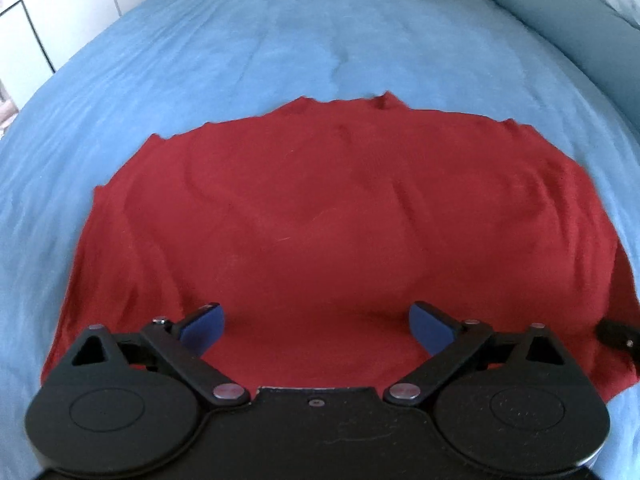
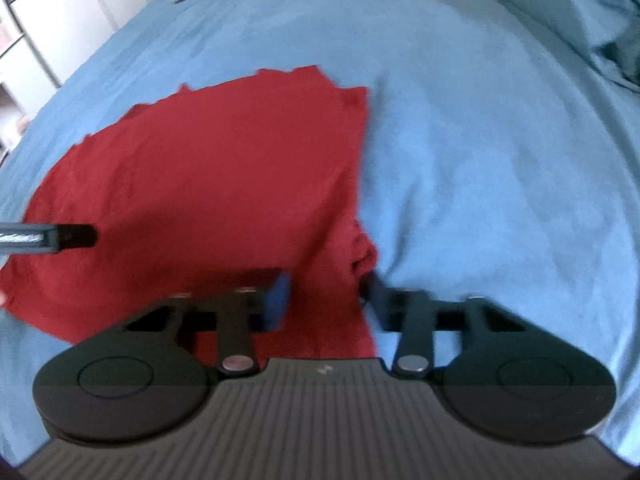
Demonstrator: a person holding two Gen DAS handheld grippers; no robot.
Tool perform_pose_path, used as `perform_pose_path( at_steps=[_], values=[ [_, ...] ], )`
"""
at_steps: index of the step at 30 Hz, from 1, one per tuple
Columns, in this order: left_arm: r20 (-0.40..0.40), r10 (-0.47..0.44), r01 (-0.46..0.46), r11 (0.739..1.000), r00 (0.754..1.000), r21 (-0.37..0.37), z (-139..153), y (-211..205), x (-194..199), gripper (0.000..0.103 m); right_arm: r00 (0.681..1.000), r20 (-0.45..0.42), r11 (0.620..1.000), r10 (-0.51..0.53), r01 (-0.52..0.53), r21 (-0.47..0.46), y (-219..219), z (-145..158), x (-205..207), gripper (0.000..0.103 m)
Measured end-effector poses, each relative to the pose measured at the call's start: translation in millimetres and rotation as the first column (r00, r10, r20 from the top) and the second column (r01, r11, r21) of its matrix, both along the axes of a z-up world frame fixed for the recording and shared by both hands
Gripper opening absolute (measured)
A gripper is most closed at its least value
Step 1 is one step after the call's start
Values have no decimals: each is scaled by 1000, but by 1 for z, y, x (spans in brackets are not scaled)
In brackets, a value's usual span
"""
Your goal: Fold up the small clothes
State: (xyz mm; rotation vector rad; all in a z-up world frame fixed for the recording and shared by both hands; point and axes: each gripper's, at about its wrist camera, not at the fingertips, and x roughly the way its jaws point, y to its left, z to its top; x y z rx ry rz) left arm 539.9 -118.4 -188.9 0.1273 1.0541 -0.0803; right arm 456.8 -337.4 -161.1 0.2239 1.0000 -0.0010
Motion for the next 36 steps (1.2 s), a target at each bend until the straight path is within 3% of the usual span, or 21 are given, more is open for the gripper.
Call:
perform_pose_path(
  at_steps=[6,10,15,18,23,27,31,36],
  values=[
    [-3,23,-23,1000,1000,20,-2,14,3,99,999,-18,998,-46,47,48,-5,1,8,23],
    [-47,36,-36,999,998,4,-11,26,8,100,993,-18,983,-114,115,142,-13,15,7,22],
    [-104,41,-42,999,994,-4,-19,29,22,103,982,20,931,-186,170,323,-16,48,11,22],
    [-110,43,-49,997,993,-53,-8,41,22,95,983,66,919,-174,138,369,3,77,27,22],
    [-52,50,-54,995,997,-87,24,91,2,93,985,174,929,-9,-56,367,80,123,64,22],
    [-28,57,-59,995,998,-77,37,155,-21,93,949,207,907,238,-294,303,183,131,90,22],
    [-37,62,-65,995,997,-77,32,210,-47,93,887,117,862,447,-462,211,292,84,104,22],
    [-90,61,-70,993,994,-97,18,252,-69,93,861,-9,859,509,-507,74,361,18,94,26]
  ],
)
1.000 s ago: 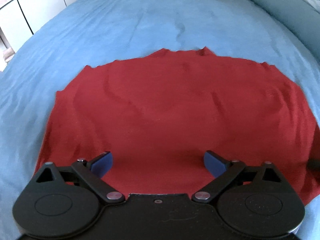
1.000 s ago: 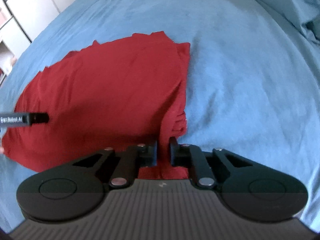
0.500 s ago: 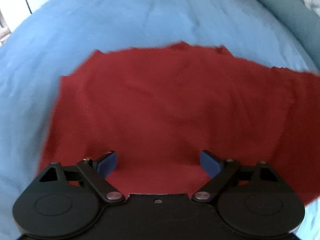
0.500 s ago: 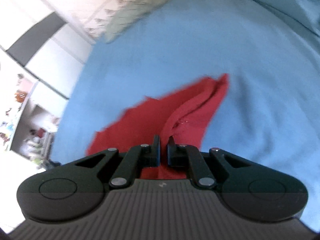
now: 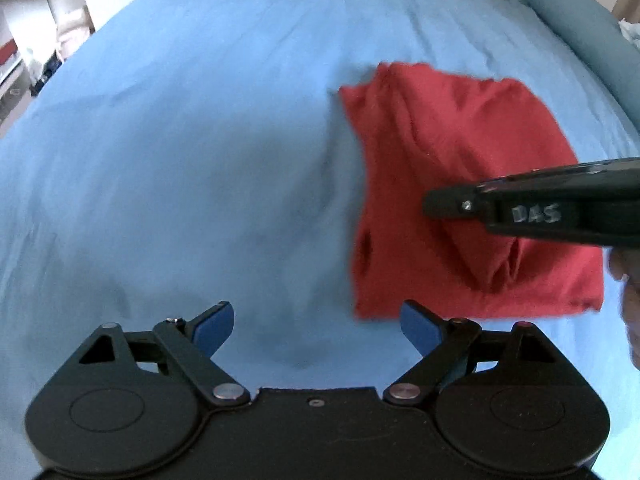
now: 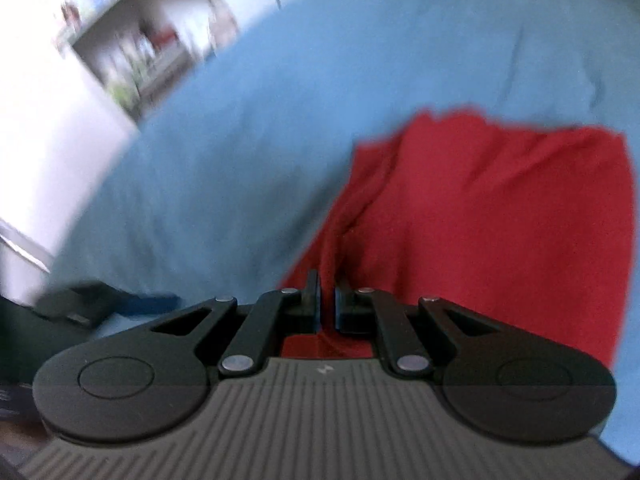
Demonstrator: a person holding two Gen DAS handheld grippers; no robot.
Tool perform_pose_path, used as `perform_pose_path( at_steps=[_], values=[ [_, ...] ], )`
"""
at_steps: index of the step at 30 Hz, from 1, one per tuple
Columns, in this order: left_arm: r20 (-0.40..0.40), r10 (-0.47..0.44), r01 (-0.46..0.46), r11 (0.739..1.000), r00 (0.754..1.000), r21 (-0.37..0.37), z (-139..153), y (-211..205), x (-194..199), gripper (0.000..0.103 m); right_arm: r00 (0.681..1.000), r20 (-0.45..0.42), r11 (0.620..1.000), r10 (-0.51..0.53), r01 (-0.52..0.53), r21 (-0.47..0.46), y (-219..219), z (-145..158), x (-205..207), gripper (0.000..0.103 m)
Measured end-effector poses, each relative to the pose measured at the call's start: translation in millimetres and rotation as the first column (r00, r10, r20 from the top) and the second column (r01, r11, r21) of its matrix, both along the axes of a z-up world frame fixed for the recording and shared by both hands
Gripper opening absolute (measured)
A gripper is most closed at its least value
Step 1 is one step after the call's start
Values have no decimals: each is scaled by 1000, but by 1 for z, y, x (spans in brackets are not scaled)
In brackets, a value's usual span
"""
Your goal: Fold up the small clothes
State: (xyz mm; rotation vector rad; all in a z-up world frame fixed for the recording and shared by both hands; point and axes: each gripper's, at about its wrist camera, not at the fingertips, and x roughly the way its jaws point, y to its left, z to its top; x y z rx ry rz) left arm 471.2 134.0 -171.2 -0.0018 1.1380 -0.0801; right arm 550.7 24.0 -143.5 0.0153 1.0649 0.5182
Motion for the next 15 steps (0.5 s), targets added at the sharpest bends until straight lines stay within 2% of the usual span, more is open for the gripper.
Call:
perform_pose_path(
  at_steps=[2,3,4,8,9,11,15],
  values=[
    [1,-21,21,1000,1000,-15,-1,8,-6,93,1000,11,1000,0,0,4,4,-1,-4,37],
    [4,-29,29,999,1000,-18,2,7,-6,93,1000,9,1000,2,-2,30,5,3,-4,59],
    [8,-36,36,999,999,-23,3,6,-5,93,1000,21,998,-4,2,62,-5,9,-6,74],
    [41,-63,66,995,997,-74,13,3,-10,93,990,105,989,-93,79,124,-41,49,-18,81],
    [58,-76,81,993,995,-89,18,0,-12,93,983,123,985,-136,121,122,-53,57,-23,87],
    [85,-94,103,989,992,-109,27,-10,-11,93,963,156,973,-220,205,106,-81,68,-32,93],
    [97,-111,128,974,989,-189,33,-34,-2,91,931,177,946,-320,323,13,-127,63,-64,94]
  ],
)
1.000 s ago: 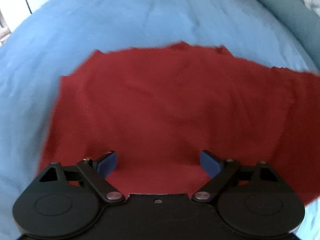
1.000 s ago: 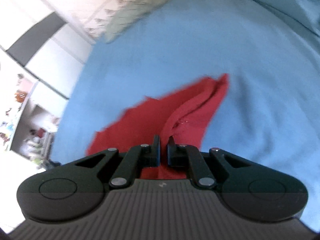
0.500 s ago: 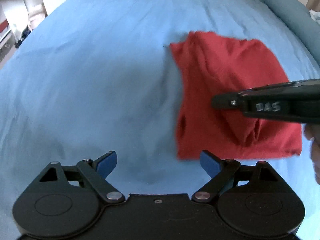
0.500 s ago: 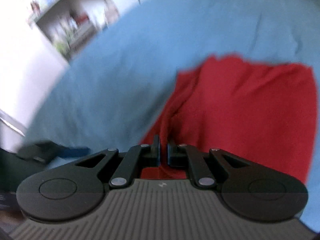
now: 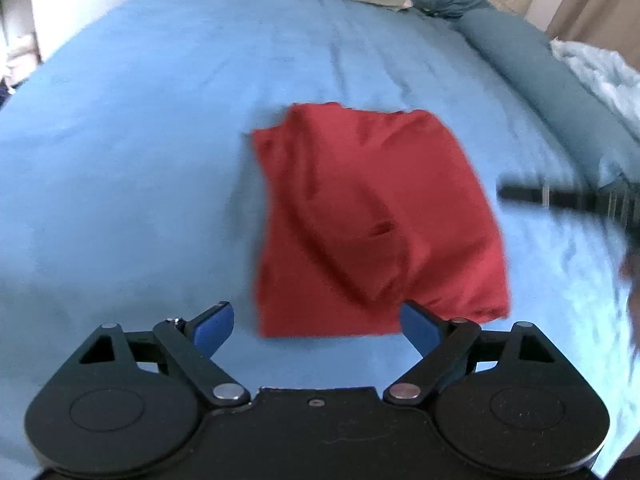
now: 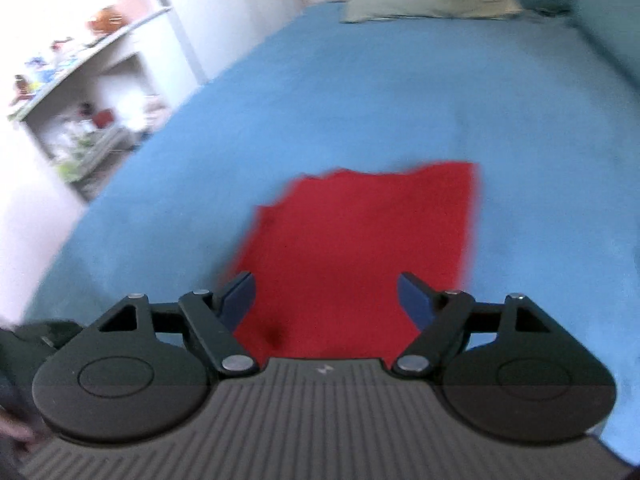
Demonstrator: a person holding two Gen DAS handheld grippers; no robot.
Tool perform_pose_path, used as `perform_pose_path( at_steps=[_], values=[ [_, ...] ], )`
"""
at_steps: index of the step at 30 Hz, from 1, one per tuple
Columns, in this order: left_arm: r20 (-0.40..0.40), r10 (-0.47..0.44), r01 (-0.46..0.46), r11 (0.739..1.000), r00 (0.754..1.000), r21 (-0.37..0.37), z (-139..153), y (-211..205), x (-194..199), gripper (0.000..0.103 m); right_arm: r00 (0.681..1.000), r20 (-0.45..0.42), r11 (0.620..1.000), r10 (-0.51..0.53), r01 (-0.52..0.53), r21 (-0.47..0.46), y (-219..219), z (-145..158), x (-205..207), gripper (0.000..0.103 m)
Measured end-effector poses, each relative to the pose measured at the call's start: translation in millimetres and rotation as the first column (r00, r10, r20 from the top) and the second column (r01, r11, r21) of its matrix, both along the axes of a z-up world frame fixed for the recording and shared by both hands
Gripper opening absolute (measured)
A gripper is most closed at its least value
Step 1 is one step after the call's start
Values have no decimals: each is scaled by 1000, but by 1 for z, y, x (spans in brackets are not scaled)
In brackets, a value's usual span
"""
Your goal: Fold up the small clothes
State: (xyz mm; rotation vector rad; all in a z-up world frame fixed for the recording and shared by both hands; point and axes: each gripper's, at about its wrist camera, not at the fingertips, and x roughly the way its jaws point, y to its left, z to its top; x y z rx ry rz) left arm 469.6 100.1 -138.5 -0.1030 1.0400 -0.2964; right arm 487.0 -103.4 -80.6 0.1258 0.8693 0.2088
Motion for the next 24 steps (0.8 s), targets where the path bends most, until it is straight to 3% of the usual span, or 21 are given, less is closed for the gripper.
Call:
perform_pose_path(
  at_steps=[3,8,12,15,19,24],
  values=[
    [-13,2,-2,1000,1000,-10,-9,-23,16,87,996,-47,996,-71,68,-60,-18,-22,-22,94],
    [-41,65,-66,997,997,-27,-25,-39,34,78,988,-99,990,-121,113,-85,-27,-60,-51,94],
    [-57,147,-149,988,987,-26,-32,-35,40,64,986,-132,992,-104,93,-84,-18,-78,-51,94],
    [-77,202,-205,978,976,-39,-34,-24,42,42,982,-150,991,-116,105,-80,-11,-93,-48,94],
    [-80,250,-255,964,965,-68,-29,-11,44,34,979,-126,984,-160,147,-105,-1,-95,-46,92],
    [-114,235,-244,966,965,-80,-32,-10,48,31,958,-126,960,-258,241,-140,-8,-103,-38,90]
  ],
)
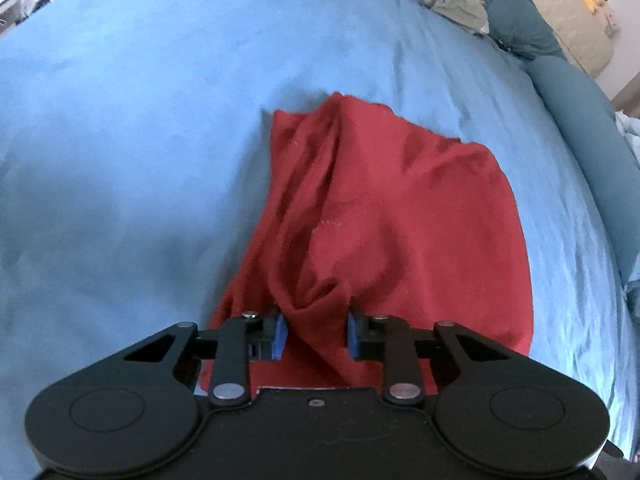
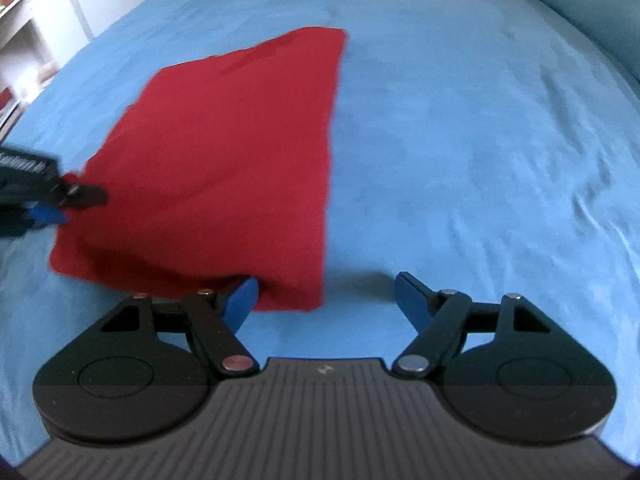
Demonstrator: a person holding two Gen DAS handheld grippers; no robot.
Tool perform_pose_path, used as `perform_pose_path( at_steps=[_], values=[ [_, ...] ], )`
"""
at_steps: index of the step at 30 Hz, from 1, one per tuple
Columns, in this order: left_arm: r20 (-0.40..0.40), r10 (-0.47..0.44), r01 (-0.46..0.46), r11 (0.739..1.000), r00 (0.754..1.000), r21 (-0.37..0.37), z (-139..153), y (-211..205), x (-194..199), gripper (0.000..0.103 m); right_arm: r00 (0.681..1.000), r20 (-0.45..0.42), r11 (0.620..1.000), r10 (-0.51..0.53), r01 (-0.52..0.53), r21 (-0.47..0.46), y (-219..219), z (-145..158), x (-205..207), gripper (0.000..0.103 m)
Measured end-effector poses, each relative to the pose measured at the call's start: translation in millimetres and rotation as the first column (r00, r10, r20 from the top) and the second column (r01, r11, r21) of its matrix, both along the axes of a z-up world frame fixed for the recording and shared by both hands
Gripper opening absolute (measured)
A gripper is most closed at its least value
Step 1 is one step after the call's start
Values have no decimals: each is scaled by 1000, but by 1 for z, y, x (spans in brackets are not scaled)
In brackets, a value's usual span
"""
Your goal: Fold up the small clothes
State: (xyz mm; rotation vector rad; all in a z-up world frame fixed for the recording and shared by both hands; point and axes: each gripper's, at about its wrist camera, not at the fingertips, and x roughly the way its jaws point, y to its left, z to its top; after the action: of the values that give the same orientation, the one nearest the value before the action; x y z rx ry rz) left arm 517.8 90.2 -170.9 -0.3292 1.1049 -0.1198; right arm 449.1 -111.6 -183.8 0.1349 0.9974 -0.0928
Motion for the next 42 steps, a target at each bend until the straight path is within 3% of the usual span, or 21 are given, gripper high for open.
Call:
perform_pose_path(
  at_steps=[3,4,8,10,16,20,27,29,31,32,34,37,42],
  values=[
    [14,-19,19,1000,1000,3,4,0,-1,17,1000,19,1000,-11,11,-22,-2,1,2,85],
    [25,-20,20,1000,999,1,8,2,-2,16,999,35,999,-13,14,-31,-2,5,1,81],
    [86,-4,7,999,996,-32,32,17,-19,15,994,105,998,-42,46,-42,-3,24,-10,80],
    [94,-6,6,1000,996,3,35,19,-32,14,995,101,998,-22,28,-55,0,27,-14,80],
    [36,-12,9,998,999,66,-13,16,-46,14,1000,0,997,-1,1,-74,-1,0,-13,80],
    [48,-19,14,996,999,93,-12,10,-46,14,999,-4,995,44,-44,-91,-2,-2,-13,80],
    [127,-116,88,974,985,207,29,13,-53,30,992,16,986,126,-123,-113,-11,24,-23,87],
    [160,-140,101,969,977,226,42,18,-49,41,991,45,986,127,-121,-119,-14,40,-29,91],
    [187,-164,121,967,969,223,52,23,-40,70,988,82,987,128,-119,-103,-20,55,-25,101],
    [204,-175,129,967,963,219,56,25,-33,73,987,100,989,126,-117,-89,-23,61,-21,103],
    [227,-182,136,969,957,206,58,24,-15,74,984,128,992,121,-116,-45,-26,74,-12,103],
    [215,-150,126,984,965,123,50,25,14,74,984,150,992,99,-109,62,-35,81,17,103],
    [134,-119,111,992,984,62,14,22,47,74,994,104,981,38,-57,188,-41,63,61,103]
  ],
)
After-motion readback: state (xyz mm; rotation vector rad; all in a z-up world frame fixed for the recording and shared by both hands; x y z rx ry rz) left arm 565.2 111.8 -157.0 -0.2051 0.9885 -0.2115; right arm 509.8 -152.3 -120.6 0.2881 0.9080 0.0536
